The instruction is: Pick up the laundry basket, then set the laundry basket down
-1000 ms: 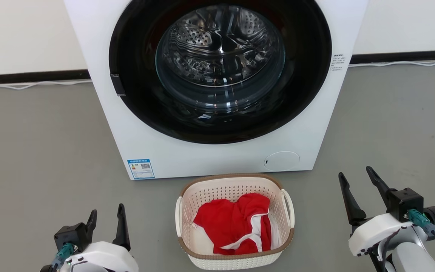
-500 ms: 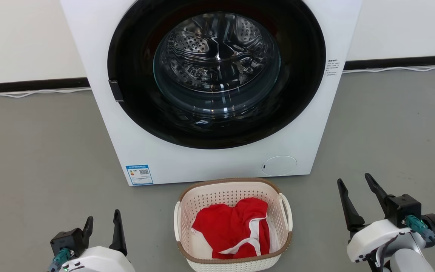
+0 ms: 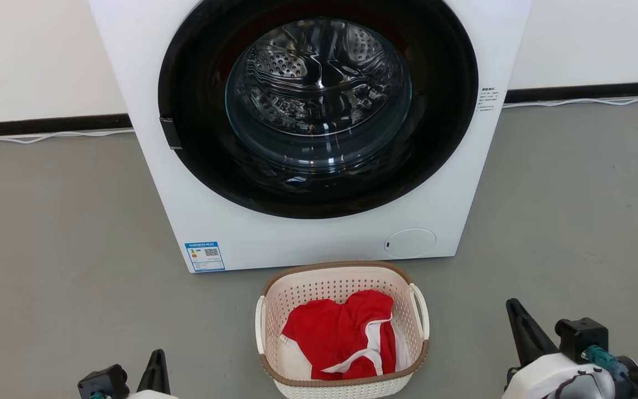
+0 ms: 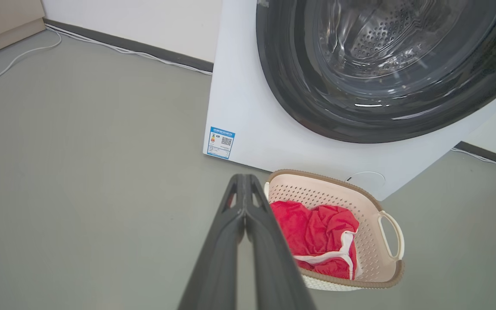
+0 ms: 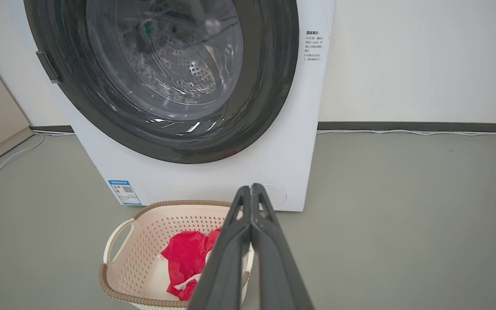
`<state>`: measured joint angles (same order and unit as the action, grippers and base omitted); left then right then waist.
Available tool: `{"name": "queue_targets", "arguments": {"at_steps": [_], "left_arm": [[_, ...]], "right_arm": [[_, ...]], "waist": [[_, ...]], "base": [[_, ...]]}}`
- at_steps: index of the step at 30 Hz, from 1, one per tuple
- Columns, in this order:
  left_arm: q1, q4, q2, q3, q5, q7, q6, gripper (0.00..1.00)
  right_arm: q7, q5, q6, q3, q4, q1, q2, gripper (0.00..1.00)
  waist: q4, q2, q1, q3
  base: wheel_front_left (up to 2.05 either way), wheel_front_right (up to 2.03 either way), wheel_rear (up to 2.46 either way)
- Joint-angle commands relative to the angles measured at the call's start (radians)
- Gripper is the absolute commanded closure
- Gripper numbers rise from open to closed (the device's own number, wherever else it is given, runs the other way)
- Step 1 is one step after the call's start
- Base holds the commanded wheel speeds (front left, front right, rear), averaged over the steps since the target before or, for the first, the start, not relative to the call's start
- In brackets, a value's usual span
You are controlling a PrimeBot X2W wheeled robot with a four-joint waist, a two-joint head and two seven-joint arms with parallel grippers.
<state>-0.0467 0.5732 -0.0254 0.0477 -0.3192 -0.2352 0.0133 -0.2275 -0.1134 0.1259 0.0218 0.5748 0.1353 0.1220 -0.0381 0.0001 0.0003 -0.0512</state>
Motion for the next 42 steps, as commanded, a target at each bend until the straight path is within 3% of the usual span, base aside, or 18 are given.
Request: {"name": "queue_targets", "arguments": {"at_steps": [1,6,42], "left_arm": [[-0.038,-0.032,-0.005,0.008,-0.026,0.007,-0.008,1.0],[-0.037,-0.046,-0.006,0.007,-0.081,0.019,-0.014,1.0],[-0.043,-0.136,-0.012,0.024,-0.456,0.119,-0.054,1.0]], "right_arm": [[0.009,-0.035,0.0,-0.012,-0.031,0.041,0.01,1.0],[0.02,-0.098,0.0,-0.014,-0.046,0.035,0.006,1.0],[0.117,-0.531,0.002,-0.049,-0.137,0.014,-0.018,1.0]], "waist": [[0.001,-0.0001,0.0019,0.0],[0.002,-0.0001,-0.0002,0.004],[0.013,-0.0001,-0.0003,0.02]], "base": [[0.0,0.0,0.0],[0.0,0.0,0.0],[0.0,0.0,0.0]]}}
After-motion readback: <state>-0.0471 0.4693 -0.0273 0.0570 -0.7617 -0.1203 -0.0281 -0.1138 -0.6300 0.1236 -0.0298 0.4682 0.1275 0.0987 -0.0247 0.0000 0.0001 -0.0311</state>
